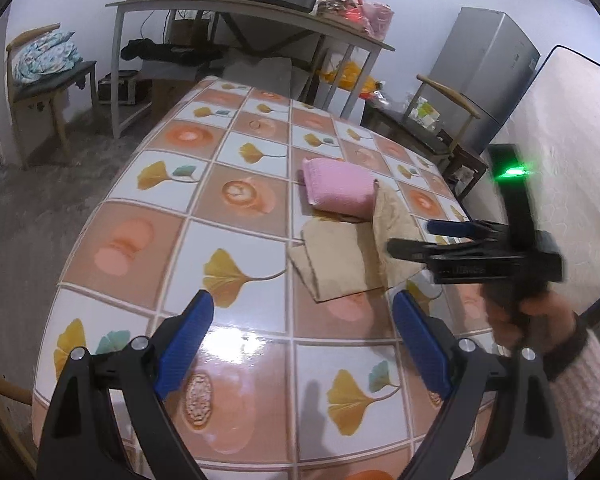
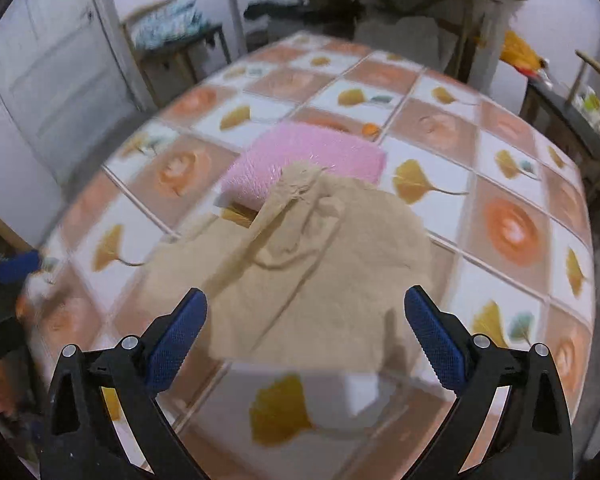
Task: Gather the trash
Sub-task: 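Swing both tools back to the table and grasp the beige cloth with the right tool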
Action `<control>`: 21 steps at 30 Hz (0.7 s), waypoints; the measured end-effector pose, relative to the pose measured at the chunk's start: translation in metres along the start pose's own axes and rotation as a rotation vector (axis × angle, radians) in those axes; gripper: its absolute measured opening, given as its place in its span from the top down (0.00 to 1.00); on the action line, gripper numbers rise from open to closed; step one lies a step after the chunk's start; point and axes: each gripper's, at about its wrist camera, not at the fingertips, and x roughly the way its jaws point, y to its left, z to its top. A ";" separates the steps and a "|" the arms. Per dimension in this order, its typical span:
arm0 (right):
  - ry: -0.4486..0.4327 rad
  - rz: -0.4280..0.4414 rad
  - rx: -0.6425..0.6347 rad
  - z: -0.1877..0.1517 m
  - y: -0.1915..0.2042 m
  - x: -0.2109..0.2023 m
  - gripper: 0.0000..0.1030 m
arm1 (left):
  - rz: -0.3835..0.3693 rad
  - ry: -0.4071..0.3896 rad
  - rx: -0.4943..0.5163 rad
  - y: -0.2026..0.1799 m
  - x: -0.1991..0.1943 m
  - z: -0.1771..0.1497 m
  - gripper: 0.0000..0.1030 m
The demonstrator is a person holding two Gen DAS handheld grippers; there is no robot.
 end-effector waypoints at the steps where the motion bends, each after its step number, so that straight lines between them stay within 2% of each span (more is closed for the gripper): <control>1: 0.019 -0.006 -0.012 0.002 0.002 0.009 0.08 | -0.002 0.001 -0.005 0.002 0.000 0.000 0.14; 6: 0.057 0.038 -0.037 0.004 0.015 0.024 0.08 | -0.014 0.010 -0.020 0.010 0.004 0.000 0.14; 9: 0.048 0.006 -0.095 0.003 0.030 0.027 0.07 | -0.017 0.018 -0.028 0.013 0.007 0.000 0.14; 11: 0.038 0.003 -0.087 0.002 0.031 0.026 0.08 | -0.019 0.023 -0.035 0.014 0.009 0.000 0.14; 13: 0.030 -0.008 -0.073 0.002 0.030 0.024 0.15 | -0.020 0.022 -0.038 0.015 0.009 0.000 0.14; 18: 0.013 -0.028 -0.027 -0.002 0.024 0.017 0.41 | -0.018 0.022 -0.039 0.016 0.011 0.001 0.14; 19: 0.011 -0.031 -0.022 -0.001 0.023 0.017 0.43 | -0.018 0.022 -0.040 0.017 0.012 0.001 0.14; 21: 0.006 -0.037 -0.007 -0.004 0.021 0.014 0.57 | -0.018 0.021 -0.040 0.018 0.013 0.003 0.14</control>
